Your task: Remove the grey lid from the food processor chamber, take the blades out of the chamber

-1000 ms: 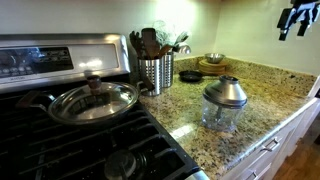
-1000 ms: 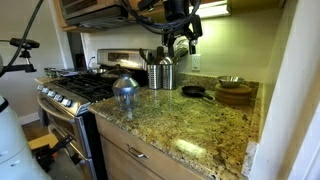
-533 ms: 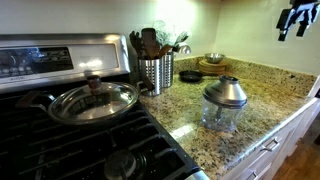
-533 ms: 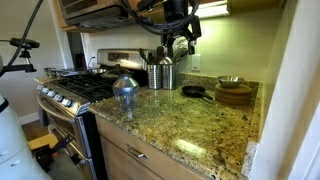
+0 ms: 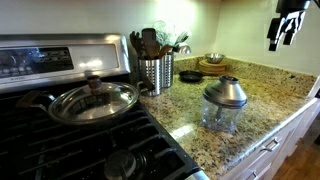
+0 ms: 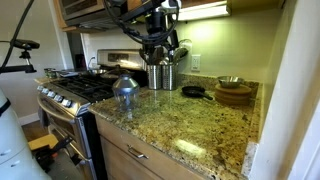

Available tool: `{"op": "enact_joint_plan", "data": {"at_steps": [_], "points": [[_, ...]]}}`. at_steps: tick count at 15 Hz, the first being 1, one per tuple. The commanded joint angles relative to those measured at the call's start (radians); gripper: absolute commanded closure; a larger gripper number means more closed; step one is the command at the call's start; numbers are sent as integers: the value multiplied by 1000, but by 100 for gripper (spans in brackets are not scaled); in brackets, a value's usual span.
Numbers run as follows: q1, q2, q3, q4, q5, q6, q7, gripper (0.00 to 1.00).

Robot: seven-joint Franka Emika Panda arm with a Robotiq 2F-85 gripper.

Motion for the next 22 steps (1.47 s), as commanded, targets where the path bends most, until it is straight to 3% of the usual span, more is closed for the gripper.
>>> {"op": "enact_joint_plan", "data": {"at_steps": [1,6,7,13,22], "points": [[53,-75,37,-83,-8,16,-22,0],[125,-94,79,-119,8,6,-63,0],[112,-49,80,-85,2,-2,-21,0],[120,-41,85,-88,10,5,-20,0],[245,-18,141,-86,213,73,-64,0]]}}
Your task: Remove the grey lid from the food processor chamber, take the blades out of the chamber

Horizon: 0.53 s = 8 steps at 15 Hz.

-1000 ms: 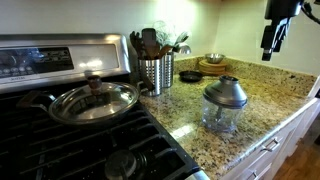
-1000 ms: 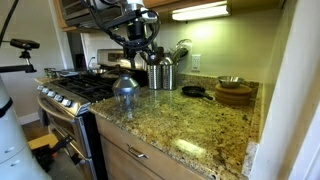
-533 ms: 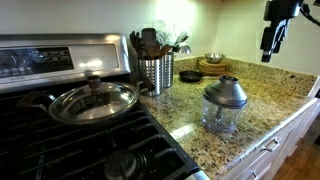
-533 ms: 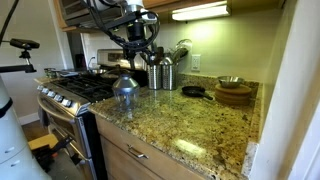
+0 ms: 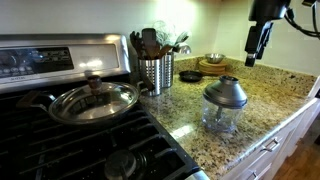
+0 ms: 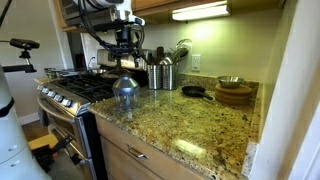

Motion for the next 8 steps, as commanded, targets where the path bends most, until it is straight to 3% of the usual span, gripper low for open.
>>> {"op": "enact_joint_plan", "data": {"at_steps": [1,8], "points": [[39,19,8,2,64,45,-40,0],[45,118,16,18,100,115,-61,0]]}}
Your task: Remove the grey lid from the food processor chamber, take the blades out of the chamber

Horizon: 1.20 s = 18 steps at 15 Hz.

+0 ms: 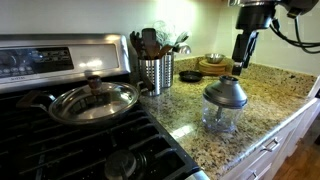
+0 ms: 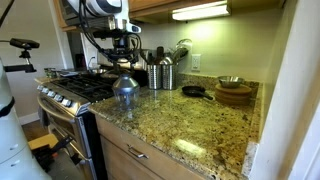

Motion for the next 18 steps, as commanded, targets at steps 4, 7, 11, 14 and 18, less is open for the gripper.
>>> {"op": "enact_joint_plan", "data": {"at_steps": [4,7,11,14,18], "points": [[4,80,-3,22,46,53,-41,1],[3,77,-1,21,49,51,-44,32],[3,73,-4,19,61,54,-60,60],[6,81,-7,20,81,68,-97,66],[9,91,-6,20,84,87,-144,9]]}}
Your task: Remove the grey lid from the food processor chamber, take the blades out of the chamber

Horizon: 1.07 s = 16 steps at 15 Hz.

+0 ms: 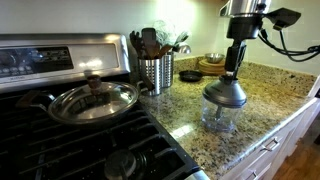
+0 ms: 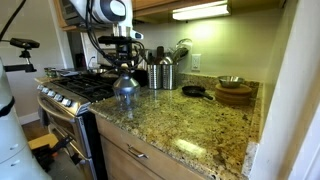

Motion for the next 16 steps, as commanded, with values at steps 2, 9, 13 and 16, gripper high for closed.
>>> {"op": "enact_joint_plan", "data": {"at_steps": [2,9,13,16], "points": [[7,7,-5,1,26,37,-62,1],[7,19,-8,2,33,54,-91,19],[8,35,-8,5,38,79,-109,26],[7,43,-5,9,37,78,-113,25]]}}
